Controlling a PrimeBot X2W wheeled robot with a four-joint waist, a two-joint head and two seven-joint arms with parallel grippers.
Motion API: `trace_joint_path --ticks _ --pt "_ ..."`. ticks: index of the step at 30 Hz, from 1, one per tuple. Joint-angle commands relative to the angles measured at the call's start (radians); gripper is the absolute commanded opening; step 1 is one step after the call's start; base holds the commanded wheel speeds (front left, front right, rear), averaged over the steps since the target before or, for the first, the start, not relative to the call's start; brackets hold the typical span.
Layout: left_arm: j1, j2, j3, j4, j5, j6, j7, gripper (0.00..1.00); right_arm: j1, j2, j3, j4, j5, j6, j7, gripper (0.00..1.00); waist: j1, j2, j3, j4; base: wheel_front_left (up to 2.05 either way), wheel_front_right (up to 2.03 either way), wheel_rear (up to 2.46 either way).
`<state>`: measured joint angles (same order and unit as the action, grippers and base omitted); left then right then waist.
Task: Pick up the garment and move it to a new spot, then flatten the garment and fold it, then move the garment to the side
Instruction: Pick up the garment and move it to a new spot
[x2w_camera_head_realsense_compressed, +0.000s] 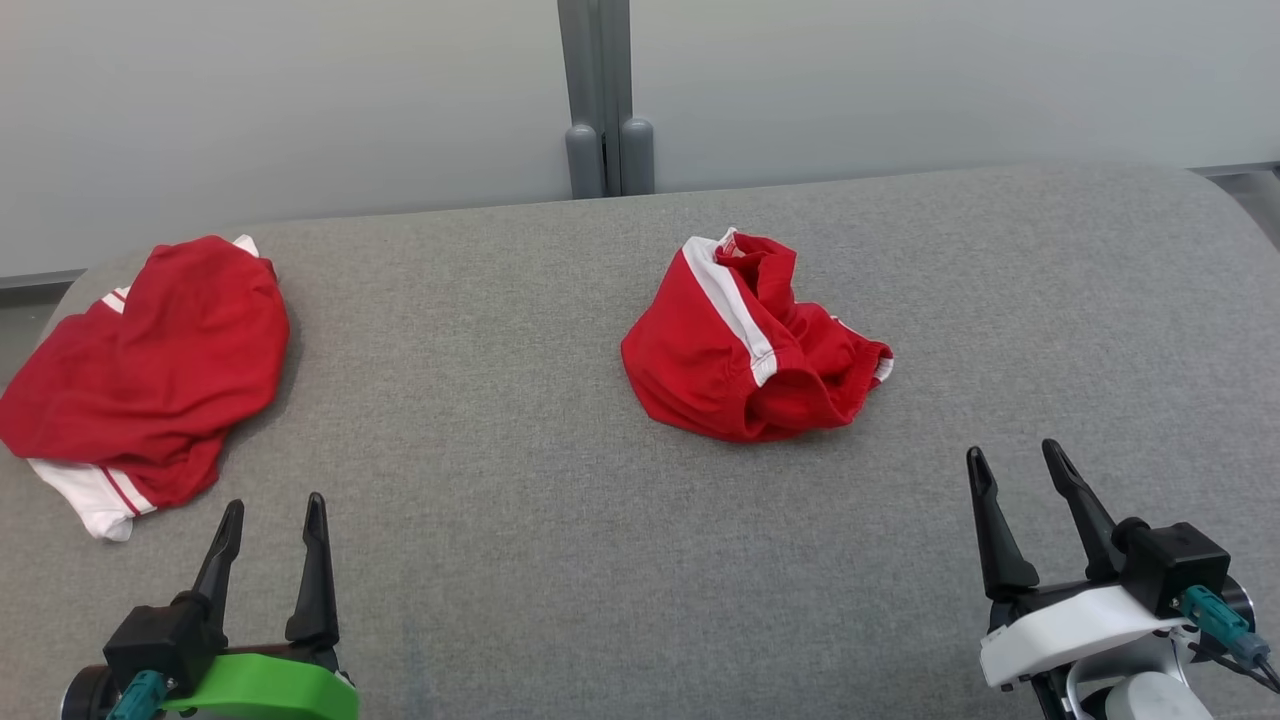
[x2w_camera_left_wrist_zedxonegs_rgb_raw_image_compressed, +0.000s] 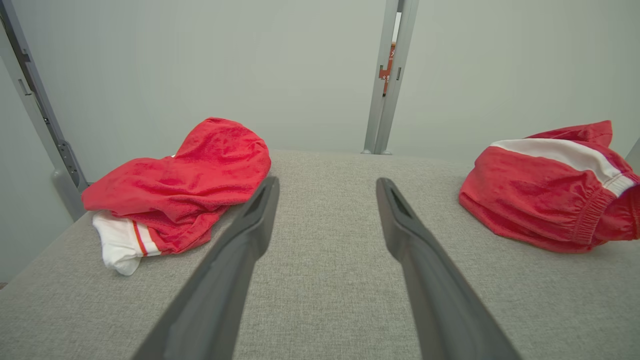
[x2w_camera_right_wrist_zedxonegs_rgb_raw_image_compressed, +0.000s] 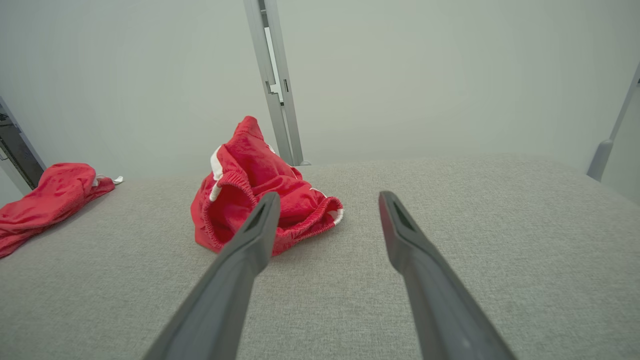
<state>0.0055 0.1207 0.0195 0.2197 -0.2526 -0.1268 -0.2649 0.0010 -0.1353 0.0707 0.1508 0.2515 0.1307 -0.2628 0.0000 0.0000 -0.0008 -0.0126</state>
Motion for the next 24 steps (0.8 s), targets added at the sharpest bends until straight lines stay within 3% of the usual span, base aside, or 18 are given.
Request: trace_joint_path --ticks 1,24 --pt "0.004 0.006 -0.001 0.002 0.007 -0.003 0.001 1.00 0.013 0.001 -0.003 -0.001 -0.004 0.000 -0.003 1.00 0.0000 0.0000 0.000 0.001 0.00 0.00 0.00" --pt "0.005 -0.001 0.012 0.000 0.030 -0.005 0.001 1.00 0.011 0.003 -0.004 0.010 -0.001 0.000 -0.003 1.00 0.0000 0.0000 -0.001 0.008 0.00 0.00 0.00"
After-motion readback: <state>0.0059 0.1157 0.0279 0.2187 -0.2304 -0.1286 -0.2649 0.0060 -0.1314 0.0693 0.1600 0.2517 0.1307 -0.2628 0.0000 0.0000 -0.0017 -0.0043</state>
